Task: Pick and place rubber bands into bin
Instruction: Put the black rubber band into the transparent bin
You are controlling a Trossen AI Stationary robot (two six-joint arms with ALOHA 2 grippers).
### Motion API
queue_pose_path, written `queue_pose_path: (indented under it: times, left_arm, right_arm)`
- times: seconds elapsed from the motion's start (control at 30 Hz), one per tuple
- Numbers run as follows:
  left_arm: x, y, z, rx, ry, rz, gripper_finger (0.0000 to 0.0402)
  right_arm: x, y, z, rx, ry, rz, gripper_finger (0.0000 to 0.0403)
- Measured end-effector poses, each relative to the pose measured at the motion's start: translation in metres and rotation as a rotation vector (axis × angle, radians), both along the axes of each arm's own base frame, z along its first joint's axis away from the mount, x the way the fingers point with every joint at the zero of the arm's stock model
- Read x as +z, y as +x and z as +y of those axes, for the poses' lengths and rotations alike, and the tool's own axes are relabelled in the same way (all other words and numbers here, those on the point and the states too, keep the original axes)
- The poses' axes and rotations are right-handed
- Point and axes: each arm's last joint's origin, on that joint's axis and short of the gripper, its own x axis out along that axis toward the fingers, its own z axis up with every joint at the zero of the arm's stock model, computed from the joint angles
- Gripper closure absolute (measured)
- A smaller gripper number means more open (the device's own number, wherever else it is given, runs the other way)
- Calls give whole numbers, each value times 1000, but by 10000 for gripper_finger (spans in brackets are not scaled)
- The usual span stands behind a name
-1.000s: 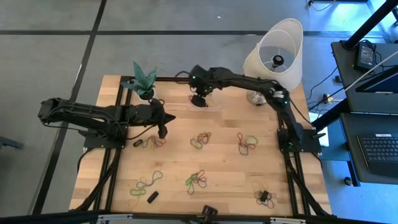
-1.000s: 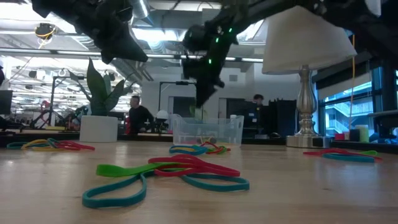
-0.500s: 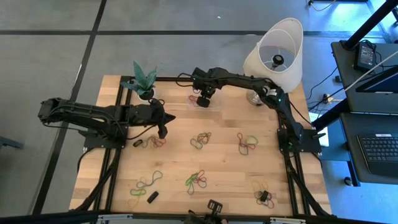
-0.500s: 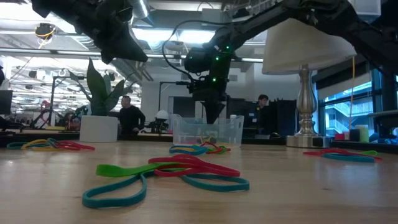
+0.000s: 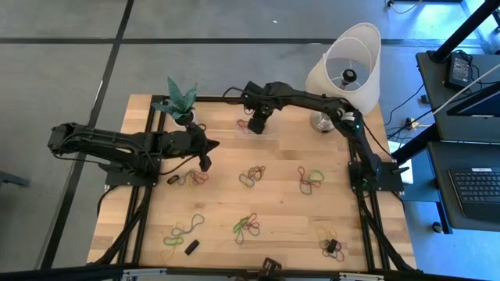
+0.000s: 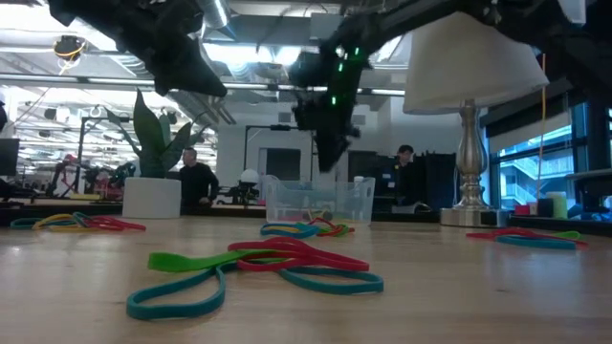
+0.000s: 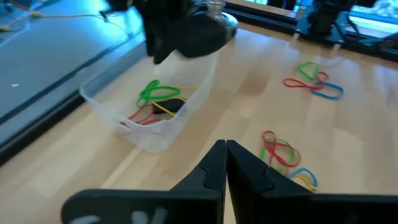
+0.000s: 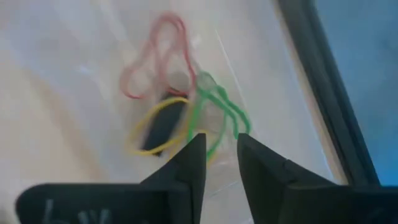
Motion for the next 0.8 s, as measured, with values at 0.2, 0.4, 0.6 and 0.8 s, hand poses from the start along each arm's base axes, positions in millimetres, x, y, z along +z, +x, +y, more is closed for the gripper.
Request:
queue_pose_path:
  times: [0.2, 0.4, 0.6, 0.8]
  left_arm:
    - [-2, -1, 0, -10, 12, 26, 346]
    - [-3, -2, 0, -1, 30, 49, 291]
    - [-2, -2, -1, -37, 77, 87, 281]
    - [17, -12, -1, -16, 45, 279, 296]
  right_arm:
    - [57, -5, 49, 22, 8, -146, 363]
    - [93, -6, 115, 126, 25, -389, 393]
    - [63, -37, 171, 83, 84, -502, 397]
    - [39, -97, 213, -67, 124, -516, 393]
